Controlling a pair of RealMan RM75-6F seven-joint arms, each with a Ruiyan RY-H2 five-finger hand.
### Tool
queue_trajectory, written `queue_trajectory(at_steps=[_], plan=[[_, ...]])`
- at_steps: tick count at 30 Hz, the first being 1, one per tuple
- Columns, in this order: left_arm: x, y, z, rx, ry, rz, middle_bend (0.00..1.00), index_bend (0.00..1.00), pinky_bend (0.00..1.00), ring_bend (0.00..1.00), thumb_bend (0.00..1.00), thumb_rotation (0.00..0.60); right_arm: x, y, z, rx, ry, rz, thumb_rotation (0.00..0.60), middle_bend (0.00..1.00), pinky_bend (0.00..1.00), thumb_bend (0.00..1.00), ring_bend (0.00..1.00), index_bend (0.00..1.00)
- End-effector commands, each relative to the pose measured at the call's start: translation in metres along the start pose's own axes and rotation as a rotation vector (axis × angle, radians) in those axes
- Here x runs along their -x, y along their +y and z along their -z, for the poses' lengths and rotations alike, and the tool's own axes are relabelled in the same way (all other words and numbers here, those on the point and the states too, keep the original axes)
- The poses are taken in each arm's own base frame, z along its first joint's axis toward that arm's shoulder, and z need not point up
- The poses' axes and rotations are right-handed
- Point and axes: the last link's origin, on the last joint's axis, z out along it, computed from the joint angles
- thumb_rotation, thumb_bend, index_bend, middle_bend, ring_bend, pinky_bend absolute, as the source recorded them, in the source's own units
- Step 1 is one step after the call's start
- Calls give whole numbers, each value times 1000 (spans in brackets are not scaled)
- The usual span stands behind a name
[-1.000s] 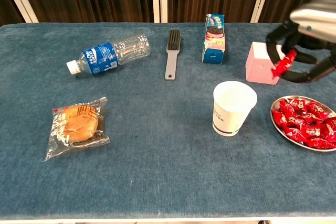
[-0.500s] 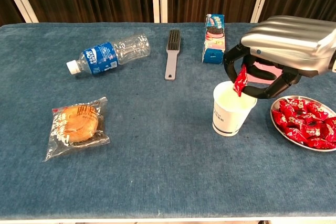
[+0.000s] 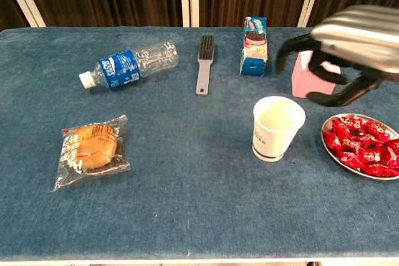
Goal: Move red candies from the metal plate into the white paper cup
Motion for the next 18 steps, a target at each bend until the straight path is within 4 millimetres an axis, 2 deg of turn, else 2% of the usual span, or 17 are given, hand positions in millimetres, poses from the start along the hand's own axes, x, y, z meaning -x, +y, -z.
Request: queue_trajectory(at_steps=[1,4,7,12,18], plan=[[1,1,0,2,-1,3,111,123,0,0,0,600,8,27,20,103,-33,0,600,902,1000,430,1000,408],[3,3,-1,5,-4,9,111,123,0,0,0,600,22,46,32,175,-91,12,600,902,1000,422,1000,424],[5,4,-1,9,-10,11,111,123,0,0,0,600,38,55,35,207,-147,3,600,902,1000,422,1000,428],[5,6,-2,15,-7,12,111,123,0,0,0,600,56,55,27,200,-195,-1,600,902,1000,422,1000,449],[3,3,0,2,-5,8,111,123,0,0,0,600,68,50,17,174,-228,11,600,902,1000,422,1000,468]])
